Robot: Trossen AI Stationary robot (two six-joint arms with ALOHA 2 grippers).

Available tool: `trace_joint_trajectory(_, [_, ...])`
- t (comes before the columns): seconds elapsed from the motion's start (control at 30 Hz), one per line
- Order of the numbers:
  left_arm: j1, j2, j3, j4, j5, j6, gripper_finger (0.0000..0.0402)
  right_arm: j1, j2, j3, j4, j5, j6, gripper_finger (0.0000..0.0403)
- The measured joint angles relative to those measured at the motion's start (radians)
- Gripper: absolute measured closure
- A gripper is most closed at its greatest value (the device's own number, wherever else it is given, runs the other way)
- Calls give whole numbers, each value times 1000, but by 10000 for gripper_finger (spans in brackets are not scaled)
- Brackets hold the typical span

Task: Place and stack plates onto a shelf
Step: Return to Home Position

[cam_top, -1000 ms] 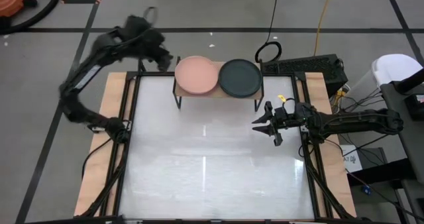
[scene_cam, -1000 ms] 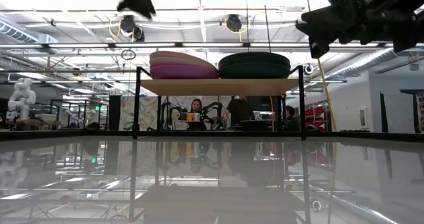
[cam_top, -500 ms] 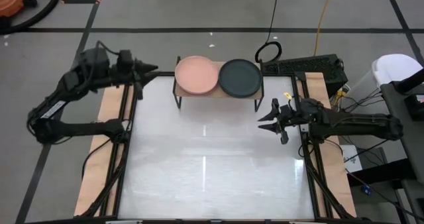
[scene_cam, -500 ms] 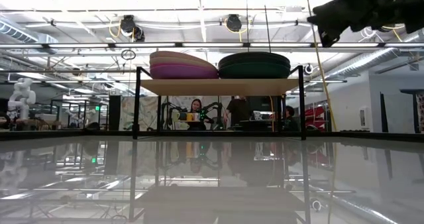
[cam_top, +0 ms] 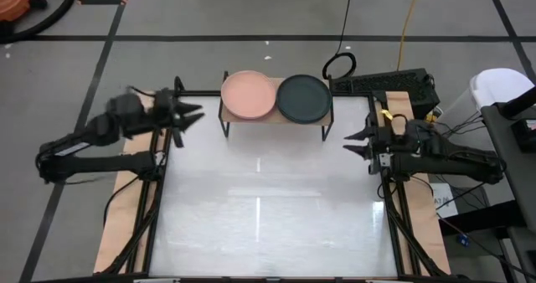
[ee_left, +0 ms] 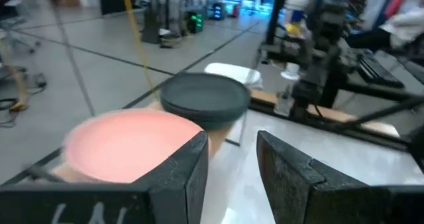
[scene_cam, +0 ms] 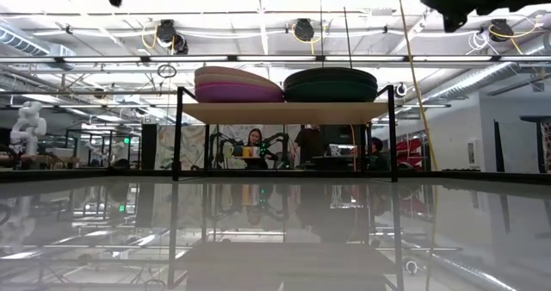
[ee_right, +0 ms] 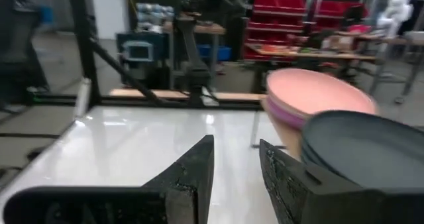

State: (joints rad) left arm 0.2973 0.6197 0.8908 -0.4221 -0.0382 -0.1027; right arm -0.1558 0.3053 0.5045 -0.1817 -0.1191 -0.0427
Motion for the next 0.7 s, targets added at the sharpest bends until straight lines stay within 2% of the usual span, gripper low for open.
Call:
trace_joint_trajectory(0.13, [-73, -13, -124, 133, -7, 40, 268, 0, -37, -4, -87, 46, -29, 298])
trace_joint_trajectory(0.3, [-150, -36, -132, 139, -7, 108, 268, 0, -101, -3, -160, 40, -23, 298])
trace_joint_trajectory(0.4, [-172, -98, -91, 146, -8, 148, 268, 0, -159, 11, -175, 40, -23, 298])
trace_joint_trajectory(0.5, [-183, -175, -102, 145, -18, 174, 268, 0, -220, 13, -164, 40, -18, 298])
trace_joint_trajectory(0.6, [-183, -239, -164, 152, -45, 177, 268, 0, -252, 8, -160, 40, 9, 298])
trace_joint_trajectory(0.7, [-183, -297, -259, 241, -54, 181, 268, 0, -267, -28, -99, 4, 30, 298])
